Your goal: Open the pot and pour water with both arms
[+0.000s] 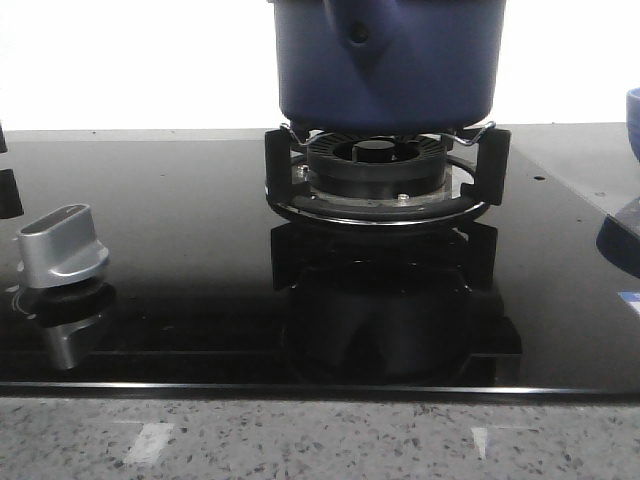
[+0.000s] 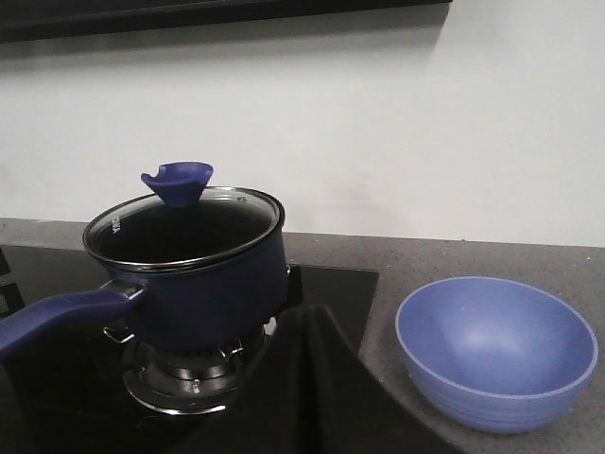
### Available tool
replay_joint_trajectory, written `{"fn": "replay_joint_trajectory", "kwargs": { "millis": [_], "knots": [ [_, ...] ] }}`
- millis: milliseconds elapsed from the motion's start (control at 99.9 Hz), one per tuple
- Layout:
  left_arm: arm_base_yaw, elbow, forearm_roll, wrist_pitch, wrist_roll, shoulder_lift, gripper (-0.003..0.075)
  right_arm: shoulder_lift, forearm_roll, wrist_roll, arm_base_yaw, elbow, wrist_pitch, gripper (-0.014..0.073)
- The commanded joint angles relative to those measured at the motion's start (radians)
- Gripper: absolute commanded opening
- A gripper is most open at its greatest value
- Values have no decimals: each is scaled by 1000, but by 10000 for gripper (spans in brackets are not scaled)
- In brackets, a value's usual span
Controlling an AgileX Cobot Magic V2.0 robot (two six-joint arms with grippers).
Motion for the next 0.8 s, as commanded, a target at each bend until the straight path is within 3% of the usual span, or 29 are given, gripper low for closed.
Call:
{"fn": "replay_joint_trajectory", "kwargs": {
  "millis": [0,90,310,380,430,621,791],
  "knots": [
    [2,-24,21,-5,-21,5,-20,14,6,-12,1,-18,-83,-74],
    [2,-24,270,8,-202,15,-20,14,6,-12,1,-18,-83,-74],
    [2,-3,1428,32,-1307,16,-20,14,6,-12,1,-18,-83,-74],
    [9,46,1689,10,-1572,14,-20,14,6,-12,1,-18,-83,-74],
    [25,96,1757,-53,-1632,10,-20,14,6,-12,1,-18,-83,-74],
    [123,338,1738,-354,-1642,-63,-20,14,6,-12,1,-18,-83,-74],
    [180,471,1692,-343,-1649,-223,-20,14,6,-12,1,-18,-83,-74]
  ]
}}
